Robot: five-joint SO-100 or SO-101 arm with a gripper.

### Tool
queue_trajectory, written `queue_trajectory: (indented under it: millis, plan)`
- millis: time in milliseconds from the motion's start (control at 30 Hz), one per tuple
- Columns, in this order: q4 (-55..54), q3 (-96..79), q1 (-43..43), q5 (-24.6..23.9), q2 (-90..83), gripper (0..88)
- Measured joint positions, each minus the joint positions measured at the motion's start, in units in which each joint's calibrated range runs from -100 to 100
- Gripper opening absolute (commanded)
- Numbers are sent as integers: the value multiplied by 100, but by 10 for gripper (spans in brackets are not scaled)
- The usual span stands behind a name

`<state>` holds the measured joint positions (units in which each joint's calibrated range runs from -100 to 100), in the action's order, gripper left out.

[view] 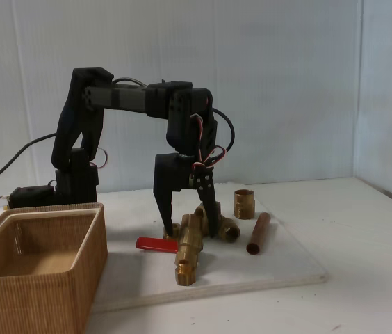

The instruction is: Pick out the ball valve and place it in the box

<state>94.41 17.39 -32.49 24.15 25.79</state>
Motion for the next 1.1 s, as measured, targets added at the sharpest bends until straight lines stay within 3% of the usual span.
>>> queue_trajectory:
  millis: [800,1100]
  plan:
    - [-292,-336,-82,-160,0,242]
    - [-860,-763,-178,-160,0,242]
